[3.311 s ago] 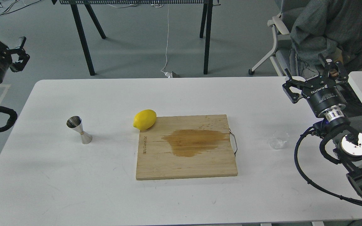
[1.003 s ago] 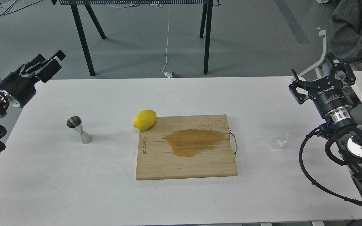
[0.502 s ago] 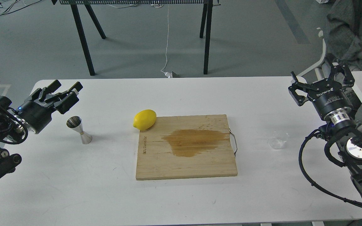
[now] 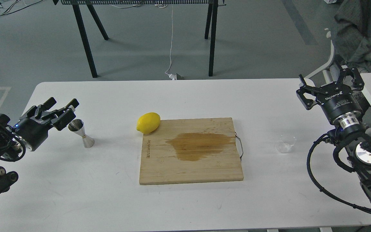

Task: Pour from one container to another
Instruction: 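Close the left gripper around the metal jigger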

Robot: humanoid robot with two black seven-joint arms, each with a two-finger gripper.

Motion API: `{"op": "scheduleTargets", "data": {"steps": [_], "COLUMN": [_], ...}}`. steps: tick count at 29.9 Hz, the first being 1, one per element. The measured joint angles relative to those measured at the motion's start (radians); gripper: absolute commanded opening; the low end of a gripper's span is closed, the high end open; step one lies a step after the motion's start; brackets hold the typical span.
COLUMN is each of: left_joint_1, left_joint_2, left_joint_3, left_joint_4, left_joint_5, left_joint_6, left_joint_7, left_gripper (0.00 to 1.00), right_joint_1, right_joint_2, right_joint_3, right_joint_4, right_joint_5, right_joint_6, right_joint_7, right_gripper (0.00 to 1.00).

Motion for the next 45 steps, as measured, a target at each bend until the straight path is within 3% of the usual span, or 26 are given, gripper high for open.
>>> {"op": "scheduleTargets", "data": {"steps": [8, 25, 45], "left_joint_1": [0.075, 0.179, 0.139], "left_joint_2": [-0.004, -0.043, -0.138], "left_joint_3": [-0.003, -0.004, 0.009], "left_joint_4": [-0.001, -0.006, 0.127], "left_joint_5": [-0.002, -0.002, -0.001], "left_joint_6": [0.039, 0.04, 0.04], "left_joint_7": [0.0, 0.0, 0.0], "left_gripper": [1.0, 1.0, 1.0], "right_joint_1": [-0.001, -0.001, -0.01], "right_joint_2": [0.0, 0.002, -0.002], "right_joint_3": [-0.001, -0.002, 0.0], "right_joint_4": [0.0, 0.0, 0.0], "right_joint_5": [0.0, -0.001, 0.0], "right_joint_6": [0.0, 0.0, 0.0], "right_joint_7": [0.0, 0.0, 0.0], "right_gripper": [0.99, 0.99, 0.99]}}
